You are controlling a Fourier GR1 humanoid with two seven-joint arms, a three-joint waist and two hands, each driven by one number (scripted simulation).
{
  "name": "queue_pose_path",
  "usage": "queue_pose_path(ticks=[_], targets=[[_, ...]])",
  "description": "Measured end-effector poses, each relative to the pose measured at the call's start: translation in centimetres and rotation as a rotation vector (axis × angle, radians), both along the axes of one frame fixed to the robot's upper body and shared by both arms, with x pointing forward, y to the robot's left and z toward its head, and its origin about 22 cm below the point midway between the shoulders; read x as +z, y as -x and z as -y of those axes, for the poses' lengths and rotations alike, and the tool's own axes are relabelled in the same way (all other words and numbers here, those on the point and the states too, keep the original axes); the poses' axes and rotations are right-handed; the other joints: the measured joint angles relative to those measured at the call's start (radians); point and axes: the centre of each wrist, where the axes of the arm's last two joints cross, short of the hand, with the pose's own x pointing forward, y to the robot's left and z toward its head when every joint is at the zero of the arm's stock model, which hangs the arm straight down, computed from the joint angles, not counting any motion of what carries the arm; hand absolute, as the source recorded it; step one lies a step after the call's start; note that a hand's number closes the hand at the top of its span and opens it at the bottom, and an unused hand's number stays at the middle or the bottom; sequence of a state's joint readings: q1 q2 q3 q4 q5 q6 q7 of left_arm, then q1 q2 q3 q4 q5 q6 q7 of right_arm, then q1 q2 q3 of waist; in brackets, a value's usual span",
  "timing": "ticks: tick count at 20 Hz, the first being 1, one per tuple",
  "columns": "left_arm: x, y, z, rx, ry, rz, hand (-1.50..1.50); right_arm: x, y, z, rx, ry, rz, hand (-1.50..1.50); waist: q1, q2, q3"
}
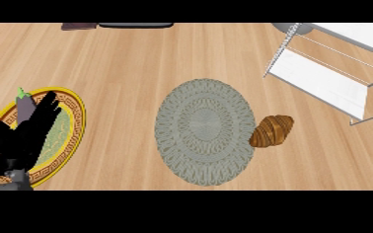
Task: Pick the lemon from the placemat and place it in the tiered shelf
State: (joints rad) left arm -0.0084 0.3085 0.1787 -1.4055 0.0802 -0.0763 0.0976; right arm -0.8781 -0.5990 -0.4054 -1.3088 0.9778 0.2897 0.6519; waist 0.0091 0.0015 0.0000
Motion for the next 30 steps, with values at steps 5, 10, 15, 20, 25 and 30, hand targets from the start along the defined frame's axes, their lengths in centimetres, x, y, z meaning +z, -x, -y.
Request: queue_pose_path(ticks=[5, 10, 15, 20, 25, 30], targets=[[-0.2, 0.4, 0.2, -0.006, 0.003, -0.008, 0.00, 0.0, -0.4, 0.8, 0.035, -0.038, 0.059, -1.50, -0.001, -0.001, 0.000], [-0.4, 0.7, 0.0, 0.001, 0.000, -0.010, 0.00, 0.5, 0.1, 1.5, 0.060, -0.176, 0.148, -1.50, -0.004, -0.003, 0.000], [0.3, 0.8, -0.7, 0.004, 0.002, -0.008, 0.00, 1.5, 1.5, 2.6, 0.085, -0.324, 0.238, -1.50, -0.008, -0.005, 0.000], [0.1, 1.0, -0.2, 0.012, 0.003, -0.010, 0.00, 3.9, 4.8, 3.8, 0.109, -0.413, 0.369, -1.50, -0.015, -0.007, 0.000], [0.4, 0.7, -0.8, 0.022, 0.005, -0.011, 0.00, 7.0, 10.2, 5.8, 0.106, -0.445, 0.460, -1.50, -0.027, -0.009, 0.000], [-0.1, 1.2, -0.8, 0.033, 0.005, -0.019, 0.00, 9.8, 17.2, 9.2, 0.046, -0.435, 0.522, -1.50, -0.041, -0.013, 0.000]])
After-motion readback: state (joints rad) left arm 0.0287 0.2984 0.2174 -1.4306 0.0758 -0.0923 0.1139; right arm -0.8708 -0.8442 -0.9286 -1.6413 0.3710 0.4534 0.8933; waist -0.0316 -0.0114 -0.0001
